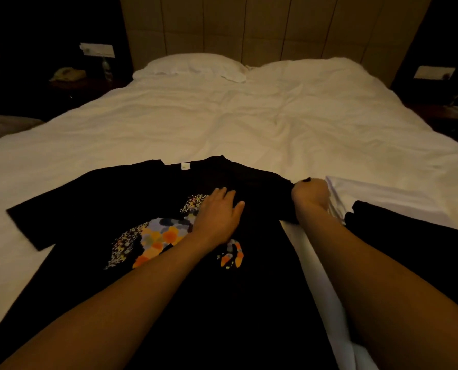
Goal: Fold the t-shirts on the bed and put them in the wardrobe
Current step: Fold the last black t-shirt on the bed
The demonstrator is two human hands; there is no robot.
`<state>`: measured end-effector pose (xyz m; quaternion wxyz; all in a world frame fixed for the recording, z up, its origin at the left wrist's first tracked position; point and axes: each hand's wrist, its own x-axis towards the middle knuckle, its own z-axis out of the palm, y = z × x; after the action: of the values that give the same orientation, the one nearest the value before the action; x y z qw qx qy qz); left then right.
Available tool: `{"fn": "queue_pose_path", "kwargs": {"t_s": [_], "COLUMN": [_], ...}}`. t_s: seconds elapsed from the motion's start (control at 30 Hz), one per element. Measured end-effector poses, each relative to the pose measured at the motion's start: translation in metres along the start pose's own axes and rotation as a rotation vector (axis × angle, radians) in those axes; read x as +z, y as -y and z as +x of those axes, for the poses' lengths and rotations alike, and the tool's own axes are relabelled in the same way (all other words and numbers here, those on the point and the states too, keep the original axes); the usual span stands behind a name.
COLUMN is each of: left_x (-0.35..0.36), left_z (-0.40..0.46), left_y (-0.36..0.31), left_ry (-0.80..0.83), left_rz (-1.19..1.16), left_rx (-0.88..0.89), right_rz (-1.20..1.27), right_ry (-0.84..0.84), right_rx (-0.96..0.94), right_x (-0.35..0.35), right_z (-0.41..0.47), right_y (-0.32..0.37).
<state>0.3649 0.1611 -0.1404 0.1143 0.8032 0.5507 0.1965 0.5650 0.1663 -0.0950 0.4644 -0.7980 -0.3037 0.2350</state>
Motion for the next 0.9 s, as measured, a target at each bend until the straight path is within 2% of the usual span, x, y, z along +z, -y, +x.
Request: {"fn": "queue_pose_path", "kwargs": {"t_s": [0.17, 0.27, 0.47, 0.67, 0.73, 0.77, 0.8, 0.9], "left_x": [0.0, 0.005, 0.019, 0.033, 0.03, 0.024, 0.016, -0.013], "left_z": [0.026, 0.037, 0.047, 0.047, 0.048, 0.048, 0.048, 0.044], "left_y": [-0.008, -0.01, -0.018, -0.016, -0.014, -0.015, -0.018, -0.024], "left_ry": [0.083, 0.154, 0.196, 0.231, 0.236, 0.229, 0.201, 0.041], "left_rz": [0.054, 0.11, 0.119, 0.286, 0.241, 0.125, -0.092, -1.227], "left_rx": [0.038, 0.021, -0.015, -0.016, -0.01, -0.02, -0.054, -0.331], "right_rz": [-0.154, -0.239, -0.206, -0.095, -0.062, -0.062, -0.056, 0.154], "right_ry": [-0.183, -0.231, -0.141, -0.057, -0.006, 0.027, 0.076, 0.362], "right_rx": [-0.126, -0.264, -0.349, -0.306, -0.329, -0.352, -0.367, -0.306], "right_x": [-0.025, -0.041, -0.066, -0.046, -0.036, -0.028, -0.021, 0.004], "right_z": [0.019, 0.042, 0.068, 0.058, 0.045, 0.037, 0.025, -0.009], "right_y": [0.052, 0.067, 0.061, 0.072, 0.084, 0.09, 0.097, 0.112]}}
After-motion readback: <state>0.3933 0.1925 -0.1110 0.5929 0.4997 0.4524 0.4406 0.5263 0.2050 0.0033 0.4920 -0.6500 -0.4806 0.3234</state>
